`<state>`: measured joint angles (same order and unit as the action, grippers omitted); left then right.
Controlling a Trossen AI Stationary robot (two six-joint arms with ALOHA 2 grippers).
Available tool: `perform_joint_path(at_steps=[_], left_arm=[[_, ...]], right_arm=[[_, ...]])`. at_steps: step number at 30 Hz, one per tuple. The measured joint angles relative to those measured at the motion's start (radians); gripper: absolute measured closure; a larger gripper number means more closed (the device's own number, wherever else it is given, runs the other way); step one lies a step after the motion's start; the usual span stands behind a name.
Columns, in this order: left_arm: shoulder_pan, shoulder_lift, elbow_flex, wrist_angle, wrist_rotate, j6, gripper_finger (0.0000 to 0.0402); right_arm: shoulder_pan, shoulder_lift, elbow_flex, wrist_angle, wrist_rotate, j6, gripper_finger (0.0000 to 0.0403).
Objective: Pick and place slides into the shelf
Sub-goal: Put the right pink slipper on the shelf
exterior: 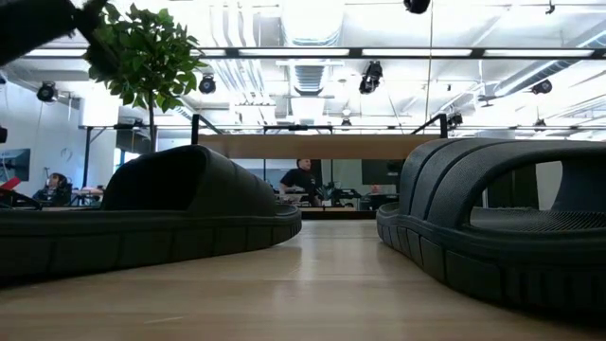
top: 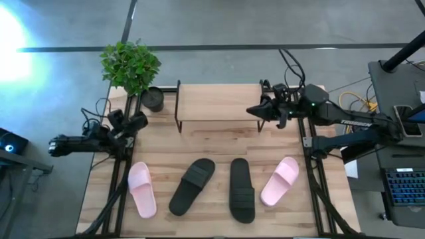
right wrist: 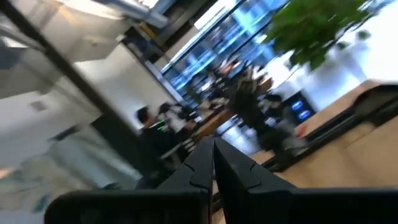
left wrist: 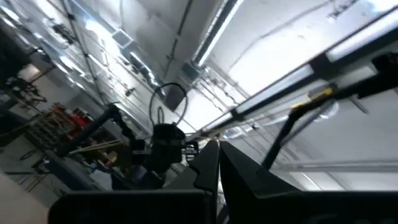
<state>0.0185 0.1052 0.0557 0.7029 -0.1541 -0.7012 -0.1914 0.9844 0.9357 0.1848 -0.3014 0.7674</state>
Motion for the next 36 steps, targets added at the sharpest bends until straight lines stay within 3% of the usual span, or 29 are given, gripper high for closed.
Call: perform_joint_path(at_steps=[5, 8, 12, 14, 17, 23, 30, 36], left_arm=[[-0.001, 0.137, 0.092, -0.013, 0.053, 0.002, 0.0402], [-0.005, 0.251, 0.197, -0.009, 0.176, 0.002, 0.0402], [-0.022, 0.416, 0.347, -0.018, 0.379, 0.000, 0.0402], [-0.040, 0.501, 0.419, -0.087, 0.457, -0.025, 0.0402], [-0.083, 0.604, 0.512, -0.338, 0.513, -0.056, 0.0402], [-0.178, 0.736, 0.667, -0.898, 0.496, 0.050, 0.0402], [-0.285, 0.759, 0.763, -1.162, 0.351, 0.087, 0.0402], [-0.414, 0.760, 0.829, -1.392, 0.206, 0.079, 0.0402]], right_arm=[[0.015, 0.012, 0.008, -0.019, -0.122, 0.045, 0.0394], [0.039, 0.014, 0.006, -0.020, -0.198, 0.058, 0.0394], [0.065, 0.011, 0.006, -0.056, -0.206, 0.050, 0.0394], [0.071, 0.011, 0.006, -0.105, -0.201, 0.046, 0.0394], [0.077, 0.011, 0.005, -0.199, -0.197, 0.048, 0.0394], [0.101, 0.010, 0.005, -0.367, -0.162, 0.052, 0.0394], [0.125, 0.013, 0.004, -0.487, -0.095, 0.055, 0.0394], [0.166, 0.013, 0.004, -0.728, -0.058, 0.084, 0.0394]])
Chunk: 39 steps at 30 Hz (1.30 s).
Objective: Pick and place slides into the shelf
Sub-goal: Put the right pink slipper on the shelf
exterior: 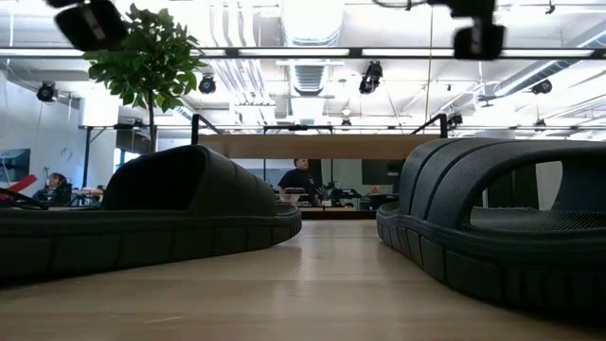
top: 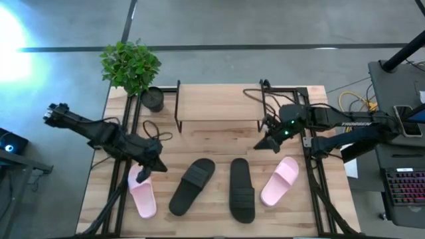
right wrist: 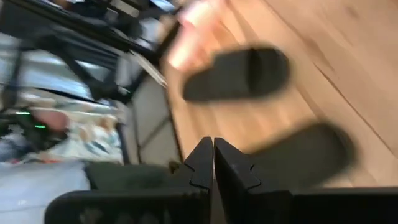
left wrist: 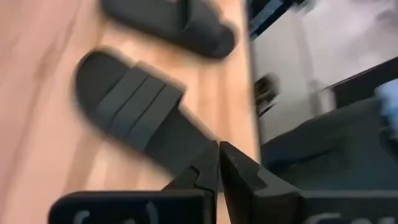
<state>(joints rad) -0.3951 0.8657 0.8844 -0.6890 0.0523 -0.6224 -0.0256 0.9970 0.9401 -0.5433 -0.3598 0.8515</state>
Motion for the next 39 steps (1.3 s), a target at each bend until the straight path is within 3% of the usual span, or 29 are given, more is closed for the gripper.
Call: perform_joint_path(at_steps=[5, 9, 17, 27, 39], left_arm=[[-0.117, 0.032, 0.069, -0.138, -0.146, -0.049, 0.0402], [-0.210, 0.101, 0.113, -0.247, -0.222, -0.100, 0.0402], [-0.318, 0.292, 0.164, -0.437, -0.245, -0.166, 0.0402], [-0.318, 0.374, 0.158, -0.390, -0.241, -0.210, 0.0402], [-0.284, 0.201, 0.129, -0.115, -0.232, -0.211, 0.0402]], right_arm=[[0.055, 0.002, -0.001, -0.168, 0.076, 0.028, 0.0394], [0.100, 0.002, -0.002, -0.190, 0.115, 0.048, 0.0394], [0.203, 0.002, -0.002, -0.205, 0.152, 0.156, 0.0394], [0.392, 0.006, -0.004, -0.665, 0.147, 0.487, 0.0394], [0.511, 0.099, -0.014, -0.682, 0.151, 0.557, 0.0391]])
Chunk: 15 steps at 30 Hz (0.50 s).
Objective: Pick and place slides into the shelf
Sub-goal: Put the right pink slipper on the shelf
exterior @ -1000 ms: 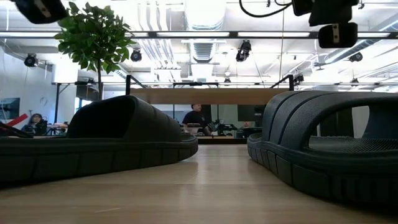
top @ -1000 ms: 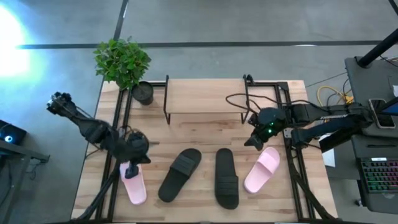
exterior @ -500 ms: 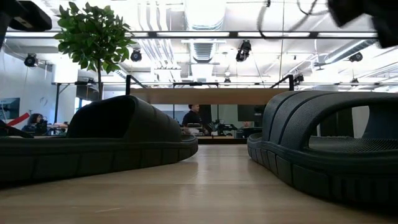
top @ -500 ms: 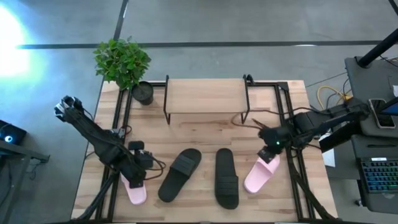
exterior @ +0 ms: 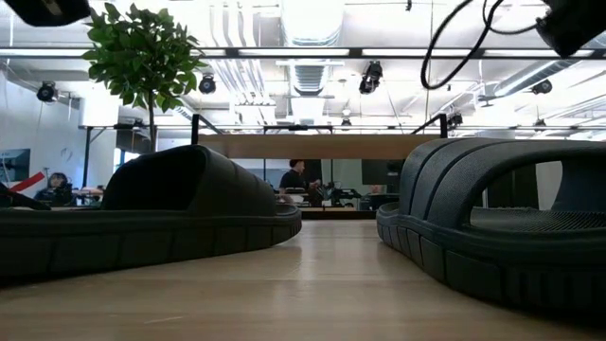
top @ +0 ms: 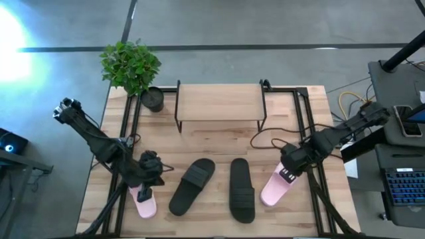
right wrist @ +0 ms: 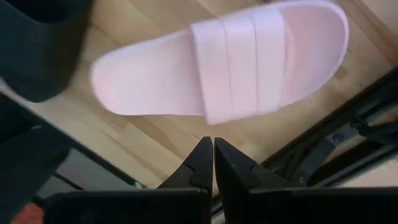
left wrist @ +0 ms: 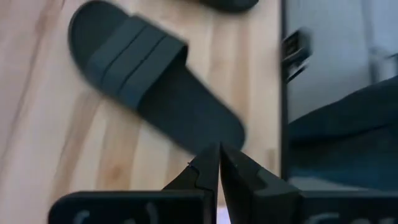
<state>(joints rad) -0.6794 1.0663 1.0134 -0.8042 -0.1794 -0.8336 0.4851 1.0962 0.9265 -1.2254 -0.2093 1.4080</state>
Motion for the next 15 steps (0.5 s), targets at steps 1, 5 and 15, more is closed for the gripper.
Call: perform_joint_path(at_steps=[1, 5, 15], left_arm=[[0.002, -0.014, -0.005, 0.013, -0.004, 0.000, 0.0402], [0.007, -0.038, -0.007, 0.018, -0.017, 0.001, 0.0402], [0.008, -0.032, -0.009, -0.010, -0.019, 0.002, 0.0402]], right_arm=[[0.004, 0.015, -0.001, -0.002, 0.000, 0.002, 0.0386], [0.009, 0.071, -0.002, 0.019, 0.001, -0.009, 0.0347], [0.062, 0.170, 0.000, 0.104, 0.075, -0.031, 0.0213]])
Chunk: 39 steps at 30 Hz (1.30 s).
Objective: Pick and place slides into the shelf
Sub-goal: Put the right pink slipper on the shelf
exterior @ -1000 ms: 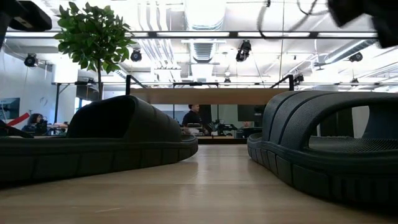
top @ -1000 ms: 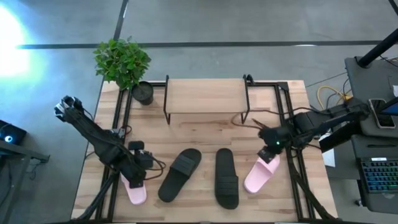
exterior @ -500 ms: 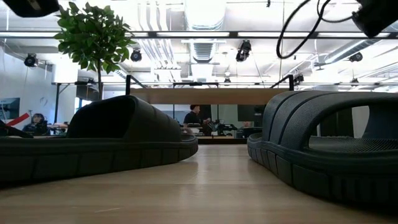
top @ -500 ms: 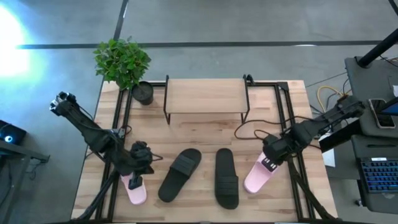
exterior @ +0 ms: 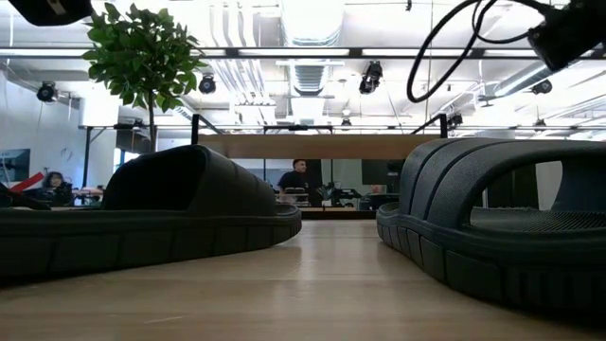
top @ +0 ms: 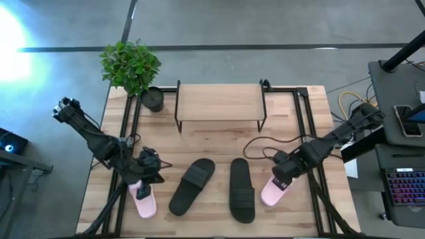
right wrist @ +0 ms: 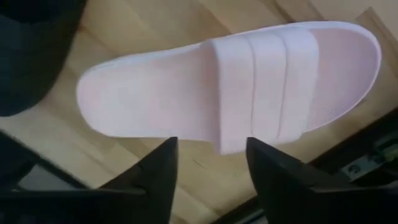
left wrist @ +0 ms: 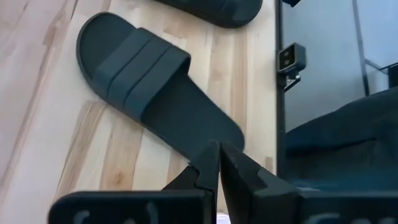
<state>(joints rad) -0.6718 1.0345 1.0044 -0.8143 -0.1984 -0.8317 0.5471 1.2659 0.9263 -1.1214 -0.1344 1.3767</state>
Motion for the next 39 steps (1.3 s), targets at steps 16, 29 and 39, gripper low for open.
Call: perform_joint_path(at_steps=[16, 29, 39], left_arm=[[0.009, 0.022, -0.011, -0.059, -0.007, 0.002, 0.0402], [0.012, 0.017, -0.088, -0.059, -0.052, 0.002, 0.0402], [0.012, 0.016, -0.148, -0.060, -0.091, -0.001, 0.0402]], right_arm=[[0.301, 0.262, 0.146, -0.270, 0.314, 0.255, 0.0216], [0.375, 0.586, 0.434, -0.448, 0.452, 0.199, 0.0216], [0.375, 0.719, 0.449, -0.449, 0.442, 0.348, 0.0215]])
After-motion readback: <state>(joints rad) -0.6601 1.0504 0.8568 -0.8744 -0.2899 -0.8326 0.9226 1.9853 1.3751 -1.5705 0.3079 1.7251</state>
